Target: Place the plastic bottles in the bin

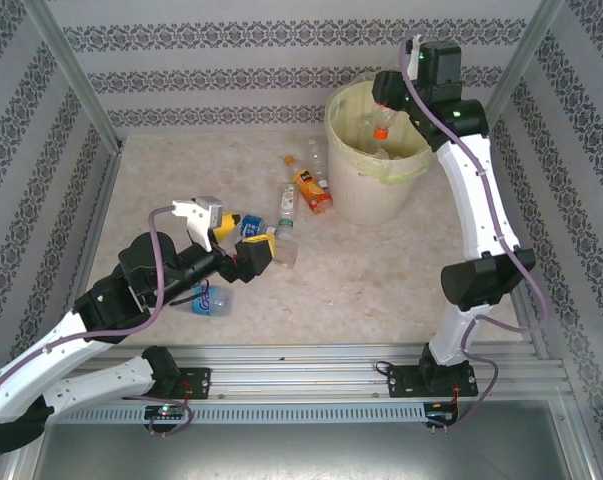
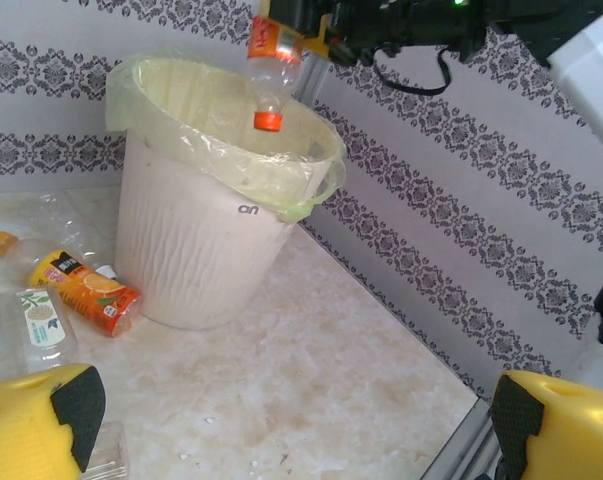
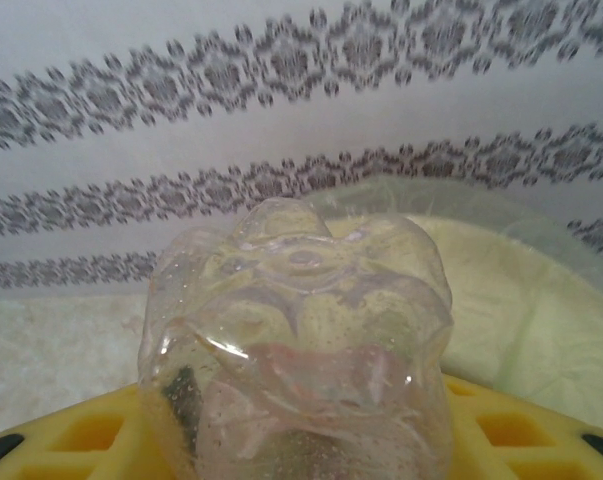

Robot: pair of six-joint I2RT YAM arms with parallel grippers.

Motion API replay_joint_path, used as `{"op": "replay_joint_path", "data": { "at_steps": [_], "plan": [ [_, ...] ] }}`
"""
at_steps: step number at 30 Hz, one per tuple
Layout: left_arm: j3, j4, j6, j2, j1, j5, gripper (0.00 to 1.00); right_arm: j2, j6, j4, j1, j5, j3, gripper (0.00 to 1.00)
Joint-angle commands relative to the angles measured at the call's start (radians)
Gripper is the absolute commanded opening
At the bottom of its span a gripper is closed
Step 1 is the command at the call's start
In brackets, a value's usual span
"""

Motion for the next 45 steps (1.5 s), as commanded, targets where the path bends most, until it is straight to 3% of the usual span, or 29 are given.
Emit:
{"op": "replay_joint_path", "data": {
  "at_steps": [1, 13, 18, 21, 28, 31, 39, 45],
  "plan": [
    [0.020, -0.059, 0.030, -0.020, -0.008, -0.043, 1.00, 0.058, 0.010, -0.059, -0.014, -0.023, 0.055, 0.54],
    [-0.023, -0.196, 0.034, -0.040, -0.008, -0.102, 1.00, 0.170, 0.027, -0.205, -0.014, -0.168, 0.092, 0.62],
    [-0.034, -0.210, 0.033, -0.039, -0.008, -0.107, 1.00, 0.165, 0.032, -0.227, -0.014, -0.177, 0.112, 0.72],
    [-0.030, -0.222, 0.036, -0.039, -0.008, -0.111, 1.00, 0.162, 0.035, -0.258, -0.019, -0.175, 0.155, 0.83],
    [-0.022, -0.253, 0.037, -0.031, -0.008, -0.114, 1.00, 0.061, 0.016, -0.287, -0.025, -0.178, 0.150, 0.86],
    [-0.015, -0.265, 0.042, -0.021, -0.009, -0.120, 1.00, -0.040, 0.014, -0.249, -0.023, -0.210, 0.046, 0.89],
    [0.017, -0.303, 0.028, 0.054, -0.004, -0.150, 1.00, -0.416, 0.043, -0.054, 0.010, -0.311, -0.437, 0.98],
    [0.095, -0.390, -0.013, 0.182, 0.028, -0.165, 1.00, -0.675, 0.107, 0.032, 0.045, -0.439, -0.751, 0.98]
  ]
}}
